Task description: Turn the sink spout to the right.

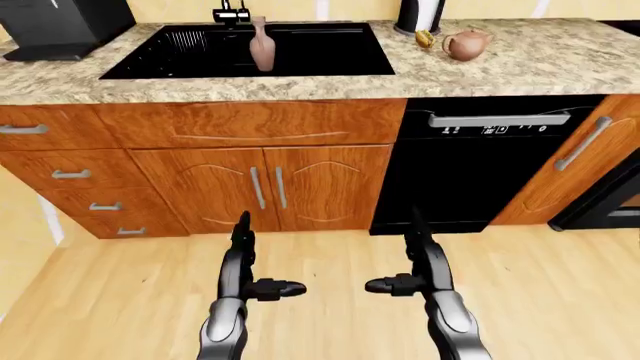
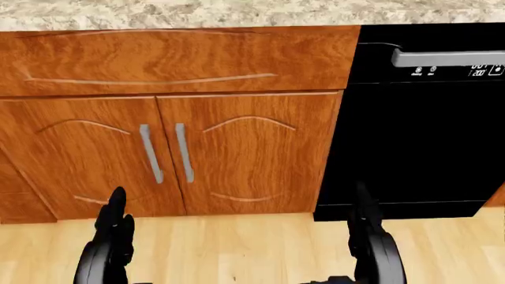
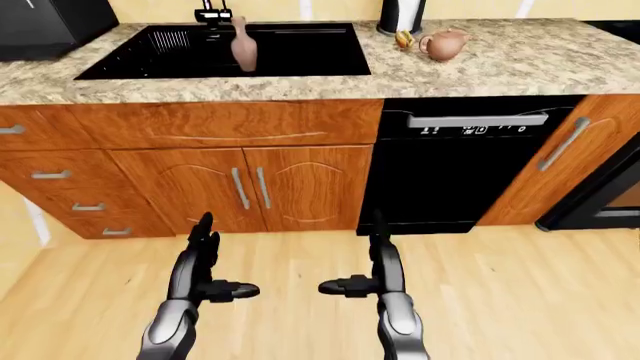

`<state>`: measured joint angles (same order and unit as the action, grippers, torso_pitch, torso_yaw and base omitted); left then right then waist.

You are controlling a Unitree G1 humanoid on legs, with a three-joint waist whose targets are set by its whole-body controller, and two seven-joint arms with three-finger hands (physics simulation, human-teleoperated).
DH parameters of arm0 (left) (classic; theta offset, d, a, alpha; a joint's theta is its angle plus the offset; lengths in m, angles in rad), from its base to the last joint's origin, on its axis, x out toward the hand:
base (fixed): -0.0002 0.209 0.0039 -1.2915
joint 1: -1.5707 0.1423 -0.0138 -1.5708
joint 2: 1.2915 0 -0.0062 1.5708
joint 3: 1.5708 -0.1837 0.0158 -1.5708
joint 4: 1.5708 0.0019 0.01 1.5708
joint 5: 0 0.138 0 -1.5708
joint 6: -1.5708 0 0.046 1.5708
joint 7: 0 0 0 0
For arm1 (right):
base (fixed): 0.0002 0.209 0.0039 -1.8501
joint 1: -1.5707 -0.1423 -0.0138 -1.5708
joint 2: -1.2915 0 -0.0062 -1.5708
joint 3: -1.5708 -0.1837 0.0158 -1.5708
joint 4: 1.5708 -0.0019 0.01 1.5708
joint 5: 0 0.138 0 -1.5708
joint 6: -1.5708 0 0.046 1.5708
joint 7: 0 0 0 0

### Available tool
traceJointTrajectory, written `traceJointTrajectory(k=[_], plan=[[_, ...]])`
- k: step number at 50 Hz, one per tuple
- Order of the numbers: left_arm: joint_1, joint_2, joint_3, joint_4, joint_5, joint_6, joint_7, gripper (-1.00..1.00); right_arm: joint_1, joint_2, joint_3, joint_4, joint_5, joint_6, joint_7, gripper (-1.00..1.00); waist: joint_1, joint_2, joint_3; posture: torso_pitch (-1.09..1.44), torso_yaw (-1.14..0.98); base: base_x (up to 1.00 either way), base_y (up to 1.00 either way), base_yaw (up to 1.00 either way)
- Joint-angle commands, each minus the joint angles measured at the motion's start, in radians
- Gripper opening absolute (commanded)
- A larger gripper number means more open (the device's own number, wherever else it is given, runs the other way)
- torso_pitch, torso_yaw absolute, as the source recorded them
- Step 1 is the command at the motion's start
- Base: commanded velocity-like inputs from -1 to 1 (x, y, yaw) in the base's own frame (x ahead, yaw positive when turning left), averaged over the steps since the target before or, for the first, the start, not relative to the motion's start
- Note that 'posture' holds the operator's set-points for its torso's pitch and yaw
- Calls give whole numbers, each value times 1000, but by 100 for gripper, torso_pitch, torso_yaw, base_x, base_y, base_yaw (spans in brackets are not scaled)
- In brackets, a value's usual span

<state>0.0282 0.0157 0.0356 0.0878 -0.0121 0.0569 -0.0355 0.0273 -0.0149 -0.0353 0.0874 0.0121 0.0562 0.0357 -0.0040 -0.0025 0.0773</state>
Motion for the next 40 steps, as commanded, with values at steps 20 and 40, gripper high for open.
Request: traceJointTrajectory(k=[20,40], plan=[[-29,3,2,-96,-10,-45,-3,100,-29,-4,-4,-85,4,-50,1,100,8,-4,-87,0,0,0,0,0],[-419,109,121,-597,-138,730,66,100,-287,-79,-113,-574,144,642,-92,100,10,-2,-89,0,0,0,0,0]])
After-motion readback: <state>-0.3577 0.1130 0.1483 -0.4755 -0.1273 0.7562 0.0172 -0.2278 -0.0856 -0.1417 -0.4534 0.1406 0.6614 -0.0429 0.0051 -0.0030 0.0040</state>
